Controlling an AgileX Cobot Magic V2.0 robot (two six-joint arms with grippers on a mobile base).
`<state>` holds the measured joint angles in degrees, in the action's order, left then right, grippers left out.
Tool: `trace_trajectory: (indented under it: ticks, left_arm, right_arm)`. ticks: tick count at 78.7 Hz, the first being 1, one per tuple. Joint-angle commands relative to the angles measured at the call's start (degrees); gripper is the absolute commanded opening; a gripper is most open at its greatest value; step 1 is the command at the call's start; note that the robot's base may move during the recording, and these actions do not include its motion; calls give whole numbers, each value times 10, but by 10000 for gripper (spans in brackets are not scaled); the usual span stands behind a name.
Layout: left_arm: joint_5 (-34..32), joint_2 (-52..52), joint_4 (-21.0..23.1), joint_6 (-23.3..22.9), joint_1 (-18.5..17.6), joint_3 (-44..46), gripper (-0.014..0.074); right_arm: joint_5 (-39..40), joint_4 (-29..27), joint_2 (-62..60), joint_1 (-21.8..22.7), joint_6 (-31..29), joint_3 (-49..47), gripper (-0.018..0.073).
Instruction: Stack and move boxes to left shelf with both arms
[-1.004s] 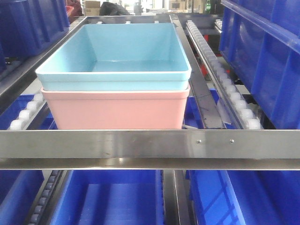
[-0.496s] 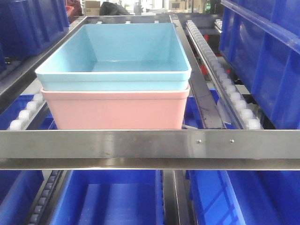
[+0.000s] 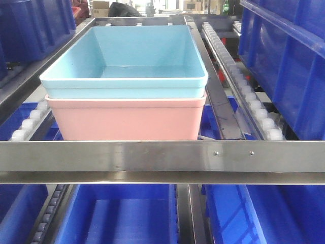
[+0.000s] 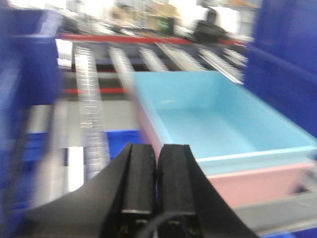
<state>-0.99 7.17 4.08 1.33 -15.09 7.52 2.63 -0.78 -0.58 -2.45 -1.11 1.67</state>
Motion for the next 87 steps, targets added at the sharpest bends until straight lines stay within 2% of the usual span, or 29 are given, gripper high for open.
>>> trace_trajectory:
  ticks: [1,7,14,30,38,48,87]
  left_arm:
    - [-52,-34,36,31,46,-17,-1]
    - [-54,-67,36,31,83,-47,-1]
    - [-79,-89,33,26,105,-84,-1]
    - [-80,-88,2,18,105,-89,-1]
    - [-80,-88,-26,-21,105,-89,-1]
    - [-80,-88,-13,-21,105,-89,-1]
    - [-80,-88,-13,-21,105,-89,-1]
  right_arm:
    - [53,-1,-11,2,0,-13,53]
    - [53,-1,-11,2,0,-13,53]
    - [53,-1,-11,2,0,-13,53]
    - [52,-1,-11,2,0,-13,53]
    - [52,-1,-11,2,0,-13,53]
    - [52,-1,-11,2,0,-13,53]
    - [52,-1,-11,2,0,-13,53]
